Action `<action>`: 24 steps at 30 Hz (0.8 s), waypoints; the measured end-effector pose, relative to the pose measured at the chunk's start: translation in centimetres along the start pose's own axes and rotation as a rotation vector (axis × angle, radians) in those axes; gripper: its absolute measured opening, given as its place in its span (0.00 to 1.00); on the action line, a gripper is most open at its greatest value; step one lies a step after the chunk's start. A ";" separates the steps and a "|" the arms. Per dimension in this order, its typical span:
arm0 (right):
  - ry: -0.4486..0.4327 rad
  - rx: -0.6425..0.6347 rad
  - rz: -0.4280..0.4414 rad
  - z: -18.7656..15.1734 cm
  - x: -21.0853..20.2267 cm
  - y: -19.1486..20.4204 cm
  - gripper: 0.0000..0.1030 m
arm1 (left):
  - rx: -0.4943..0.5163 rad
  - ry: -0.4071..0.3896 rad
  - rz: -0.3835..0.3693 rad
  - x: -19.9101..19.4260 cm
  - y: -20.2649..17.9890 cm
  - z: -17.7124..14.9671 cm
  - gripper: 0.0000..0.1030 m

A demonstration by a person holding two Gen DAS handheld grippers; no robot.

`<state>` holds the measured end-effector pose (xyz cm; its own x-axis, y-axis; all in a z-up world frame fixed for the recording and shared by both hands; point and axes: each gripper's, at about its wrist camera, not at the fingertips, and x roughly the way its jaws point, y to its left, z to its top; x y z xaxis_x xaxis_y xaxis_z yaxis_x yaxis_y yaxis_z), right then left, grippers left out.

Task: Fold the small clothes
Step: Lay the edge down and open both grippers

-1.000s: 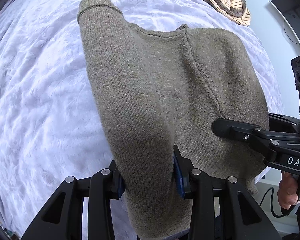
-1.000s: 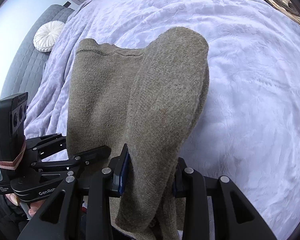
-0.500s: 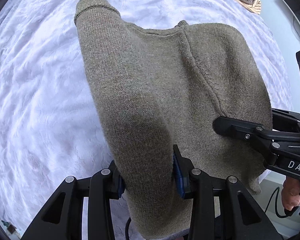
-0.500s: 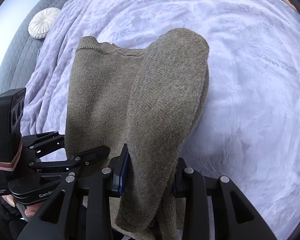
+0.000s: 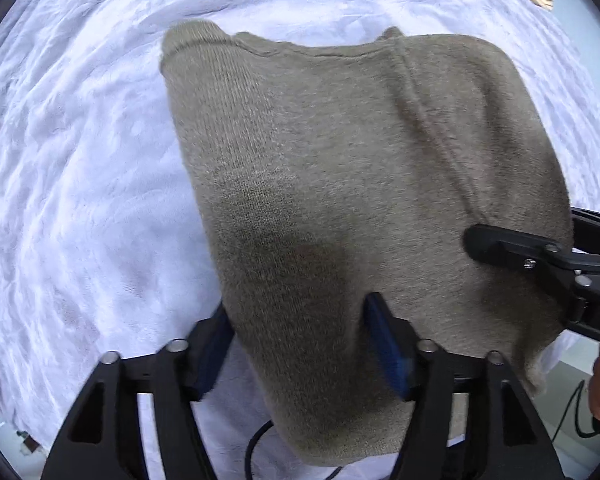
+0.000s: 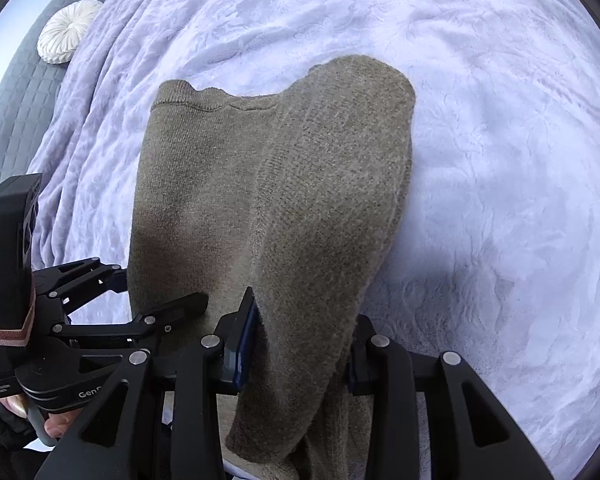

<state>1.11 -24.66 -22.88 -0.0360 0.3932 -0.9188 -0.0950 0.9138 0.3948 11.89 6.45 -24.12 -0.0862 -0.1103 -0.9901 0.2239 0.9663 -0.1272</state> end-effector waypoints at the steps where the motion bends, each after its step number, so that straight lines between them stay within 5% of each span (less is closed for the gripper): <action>1: 0.005 0.000 -0.011 0.1 0.0 -0.1 0.44 | -0.012 -0.002 0.011 -0.2 0.4 -0.1 0.73; 7: -0.044 -0.128 -0.110 -0.8 -2.9 0.4 0.49 | -0.003 -0.036 0.063 -2.6 1.0 -1.6 0.73; 16: -0.145 -0.330 -0.082 -4.0 -6.1 3.1 0.49 | 0.055 -0.028 0.129 -2.5 -2.4 -5.4 0.73; 21: -0.066 -0.460 0.053 -6.1 -5.1 5.3 0.49 | 0.000 -0.012 0.134 -1.7 -2.4 -6.6 0.73; 24: 0.012 -0.507 0.063 -7.0 -2.9 5.6 0.49 | -0.027 0.001 0.133 -0.7 -2.1 -7.6 0.73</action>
<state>-6.27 -21.38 -18.08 -0.0681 0.4417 -0.8946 -0.5627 0.7234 0.4000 4.11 6.23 -22.69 -0.0583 0.0194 -0.9981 0.2069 0.9783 0.0070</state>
